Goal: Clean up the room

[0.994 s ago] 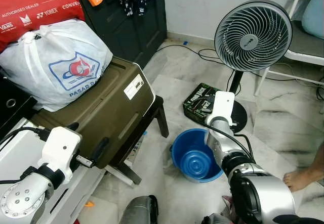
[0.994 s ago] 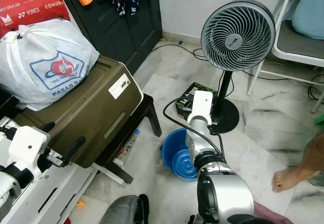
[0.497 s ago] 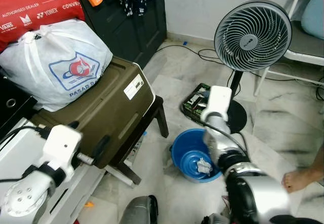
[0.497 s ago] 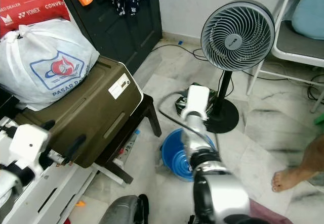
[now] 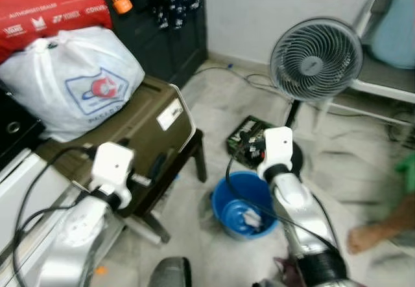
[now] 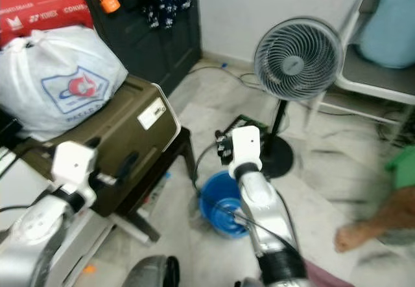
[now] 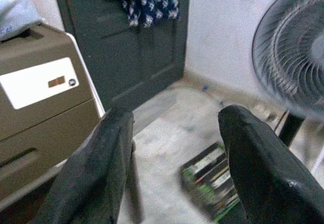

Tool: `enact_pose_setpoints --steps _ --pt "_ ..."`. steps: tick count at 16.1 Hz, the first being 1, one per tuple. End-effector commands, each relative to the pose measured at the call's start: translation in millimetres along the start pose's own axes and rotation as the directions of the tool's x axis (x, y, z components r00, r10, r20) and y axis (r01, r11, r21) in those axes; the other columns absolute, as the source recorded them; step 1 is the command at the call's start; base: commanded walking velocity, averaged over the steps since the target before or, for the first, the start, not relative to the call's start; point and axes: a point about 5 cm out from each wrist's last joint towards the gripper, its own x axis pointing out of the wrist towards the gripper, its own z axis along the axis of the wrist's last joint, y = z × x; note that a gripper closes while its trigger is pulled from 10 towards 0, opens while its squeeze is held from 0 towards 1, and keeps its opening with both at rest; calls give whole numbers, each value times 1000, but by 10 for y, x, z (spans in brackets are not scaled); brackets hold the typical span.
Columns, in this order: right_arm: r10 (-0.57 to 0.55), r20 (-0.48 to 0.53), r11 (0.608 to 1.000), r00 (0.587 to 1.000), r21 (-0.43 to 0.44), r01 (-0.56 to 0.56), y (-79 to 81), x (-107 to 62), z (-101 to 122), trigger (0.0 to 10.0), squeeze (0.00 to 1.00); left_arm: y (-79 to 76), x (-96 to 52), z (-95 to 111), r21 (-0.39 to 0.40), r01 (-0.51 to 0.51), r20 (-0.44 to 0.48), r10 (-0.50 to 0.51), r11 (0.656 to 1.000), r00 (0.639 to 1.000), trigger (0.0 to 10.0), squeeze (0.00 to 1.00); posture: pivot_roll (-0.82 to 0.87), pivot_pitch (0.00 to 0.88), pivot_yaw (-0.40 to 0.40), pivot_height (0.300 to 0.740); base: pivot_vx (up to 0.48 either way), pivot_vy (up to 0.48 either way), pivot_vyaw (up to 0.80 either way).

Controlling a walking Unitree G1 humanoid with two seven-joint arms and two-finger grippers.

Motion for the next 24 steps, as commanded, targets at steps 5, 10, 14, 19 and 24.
enact_pose_setpoints --steps 5,10,14,19,24 --pt "-52 -40 998 998 41 54 -242 -644 15 10000 1000 -59 267 -28 14 52 37 -53 999 998 10000 0 -35 0 73 740 0 0 0" --pt "-238 -111 965 965 88 248 -341 -739 -106 10000 63 -172 520 -43 44 176 42 -178 983 983 10000 0 -105 0 77 740 0 0 0" --pt "-378 -158 900 912 170 402 -448 -827 -166 10000 0 -225 523 -117 57 227 35 -230 972 973 10000 0 -156 0 171 740 0 0 0" --pt "-421 -179 857 889 242 455 -447 -940 -210 10000 0 -294 587 -207 24 247 15 -247 969 969 10000 0 -226 0 241 740 0 0 0" --pt "-244 -160 945 956 183 272 -413 -521 -128 10000 0 -291 500 -175 27 130 84 -131 991 988 10000 0 -41 0 30 740 0 0 0"
